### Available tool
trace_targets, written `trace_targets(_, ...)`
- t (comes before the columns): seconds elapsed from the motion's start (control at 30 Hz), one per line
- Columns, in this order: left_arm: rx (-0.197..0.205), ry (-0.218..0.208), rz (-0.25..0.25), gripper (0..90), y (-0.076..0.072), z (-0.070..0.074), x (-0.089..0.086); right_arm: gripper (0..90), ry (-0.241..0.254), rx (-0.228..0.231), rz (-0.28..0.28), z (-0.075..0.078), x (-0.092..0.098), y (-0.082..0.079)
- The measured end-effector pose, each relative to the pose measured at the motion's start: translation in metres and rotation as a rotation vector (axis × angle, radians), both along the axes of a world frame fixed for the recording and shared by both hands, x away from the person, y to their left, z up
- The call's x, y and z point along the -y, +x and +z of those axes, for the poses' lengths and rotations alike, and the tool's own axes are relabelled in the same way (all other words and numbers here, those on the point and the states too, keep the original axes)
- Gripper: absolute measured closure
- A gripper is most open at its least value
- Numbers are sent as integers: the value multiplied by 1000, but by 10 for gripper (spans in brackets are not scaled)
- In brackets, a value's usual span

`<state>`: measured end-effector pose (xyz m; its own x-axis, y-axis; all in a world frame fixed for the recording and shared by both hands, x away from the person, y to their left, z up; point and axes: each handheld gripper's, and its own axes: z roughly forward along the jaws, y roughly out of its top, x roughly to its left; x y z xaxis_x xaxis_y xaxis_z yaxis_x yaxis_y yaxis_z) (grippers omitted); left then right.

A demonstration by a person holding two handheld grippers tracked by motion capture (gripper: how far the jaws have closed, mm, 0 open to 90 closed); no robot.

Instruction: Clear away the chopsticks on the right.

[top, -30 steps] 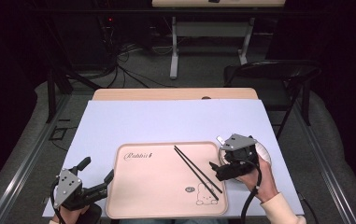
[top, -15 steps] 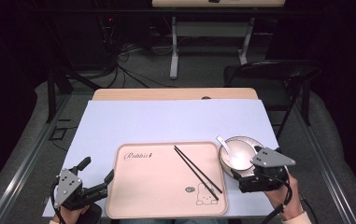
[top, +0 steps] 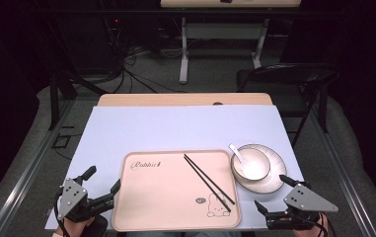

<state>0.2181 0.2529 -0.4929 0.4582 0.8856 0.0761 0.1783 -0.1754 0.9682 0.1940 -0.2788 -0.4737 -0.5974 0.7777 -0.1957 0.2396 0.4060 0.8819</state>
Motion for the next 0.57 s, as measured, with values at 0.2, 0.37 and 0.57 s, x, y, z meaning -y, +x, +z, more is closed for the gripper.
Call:
trace_targets(0.2, 3, 0, 0, 137, 0, 0, 0, 0, 14, -29, 20, -17, 6, -15)
trace_targets(0.37, 3, 3, -3, 137, 0, 0, 1, 0, 12, -20, 27, -17, 6, -17)
trace_targets(0.57, 1, 8, -3, 137, 0, 0, 1, 0, 9, -56, 50, -20, 6, -12)
